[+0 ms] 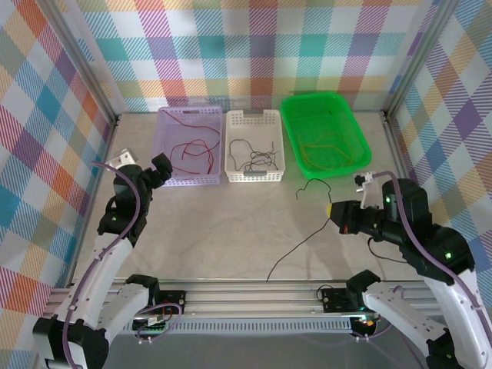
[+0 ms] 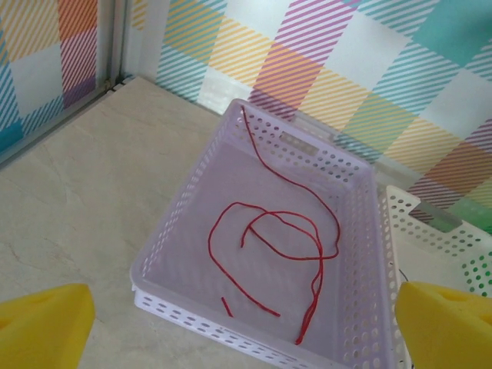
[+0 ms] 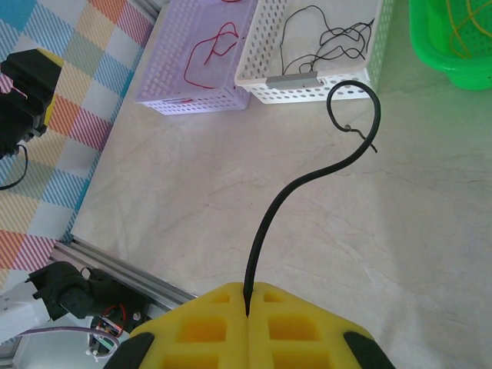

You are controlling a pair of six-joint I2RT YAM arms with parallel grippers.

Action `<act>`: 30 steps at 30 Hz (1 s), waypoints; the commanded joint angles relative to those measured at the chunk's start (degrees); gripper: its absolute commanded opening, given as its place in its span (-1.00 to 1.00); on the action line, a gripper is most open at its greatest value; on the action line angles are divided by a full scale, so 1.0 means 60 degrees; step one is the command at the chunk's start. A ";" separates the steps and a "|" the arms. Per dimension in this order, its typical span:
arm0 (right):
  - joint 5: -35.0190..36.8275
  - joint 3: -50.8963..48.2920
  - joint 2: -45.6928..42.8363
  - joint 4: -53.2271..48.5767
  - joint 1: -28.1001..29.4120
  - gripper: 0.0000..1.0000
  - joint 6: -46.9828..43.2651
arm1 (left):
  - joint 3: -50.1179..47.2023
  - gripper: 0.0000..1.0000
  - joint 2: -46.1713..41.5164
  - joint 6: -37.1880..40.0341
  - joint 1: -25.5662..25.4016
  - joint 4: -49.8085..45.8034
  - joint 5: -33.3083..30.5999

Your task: Untangle the cables

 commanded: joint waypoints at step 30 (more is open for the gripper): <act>0.0660 0.5347 0.5517 0.0251 -0.0053 -1.00 -0.0274 | -0.0357 1.00 -0.0267 0.0561 -0.0871 0.1020 -0.1073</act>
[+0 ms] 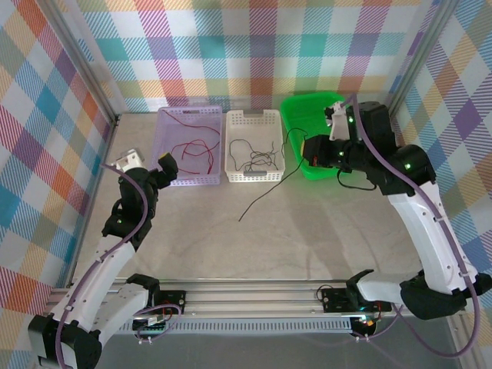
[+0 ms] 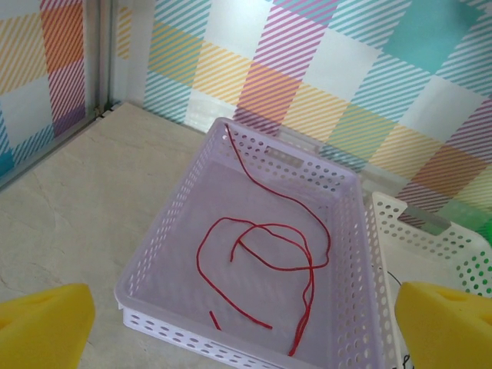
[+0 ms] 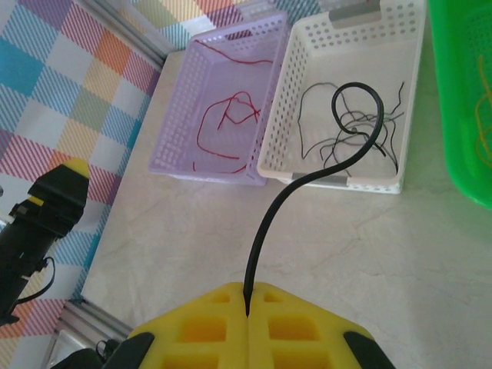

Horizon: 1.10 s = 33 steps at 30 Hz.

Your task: Untangle the cables

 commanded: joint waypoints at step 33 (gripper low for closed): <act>0.0517 0.7740 0.8079 -0.2111 -0.0209 -1.00 -0.0713 | -0.0097 1.00 -0.0081 0.0150 -0.0084 0.0476 -0.0147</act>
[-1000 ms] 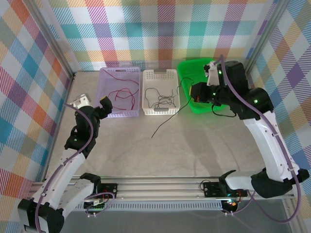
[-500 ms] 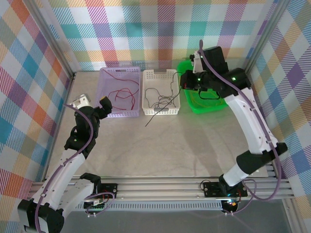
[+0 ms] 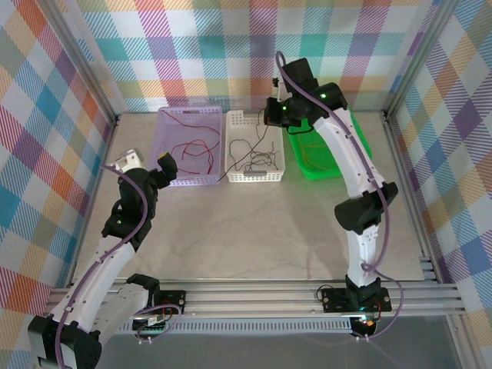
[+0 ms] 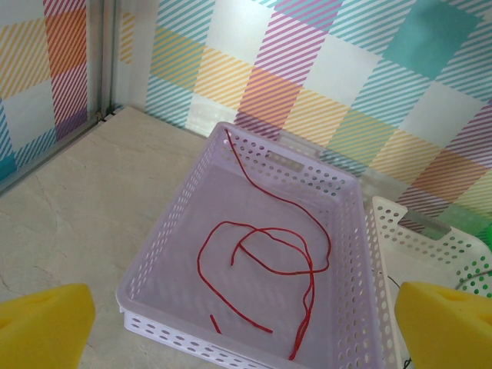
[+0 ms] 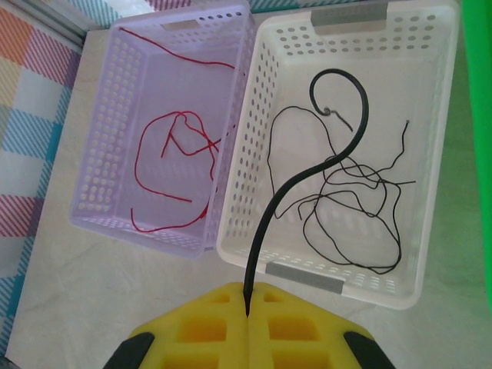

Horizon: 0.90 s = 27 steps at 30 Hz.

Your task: Untangle the cables

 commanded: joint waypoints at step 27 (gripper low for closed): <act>0.0711 0.1394 0.3025 0.0415 -0.1191 -1.00 0.1183 | 0.0022 1.00 0.0034 0.0114 -0.0092 0.0424 0.0242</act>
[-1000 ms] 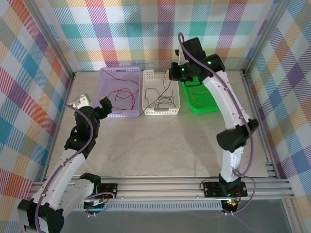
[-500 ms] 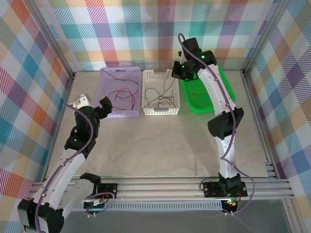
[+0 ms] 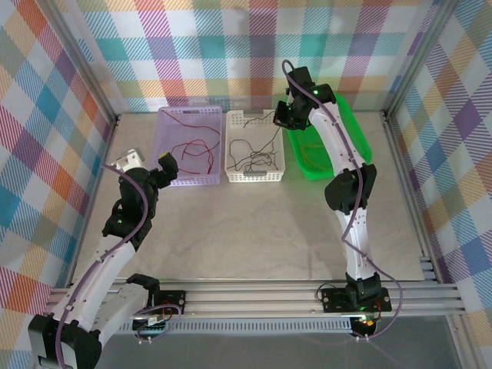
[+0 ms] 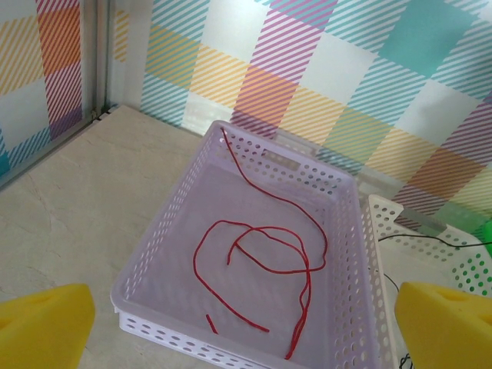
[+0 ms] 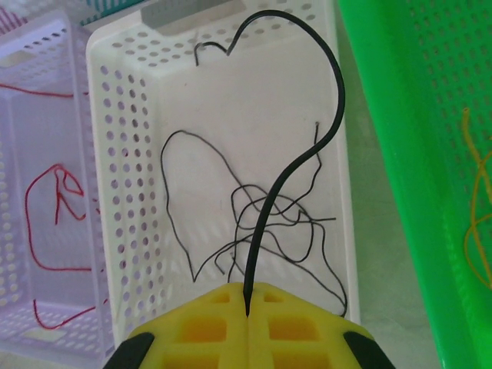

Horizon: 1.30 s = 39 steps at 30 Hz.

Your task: Untangle the cables

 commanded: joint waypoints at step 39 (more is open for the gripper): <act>0.1795 -0.0099 0.2717 0.0828 0.1521 -1.00 -0.0713 | 0.0087 1.00 -0.0050 0.0069 -0.0081 0.0327 0.0432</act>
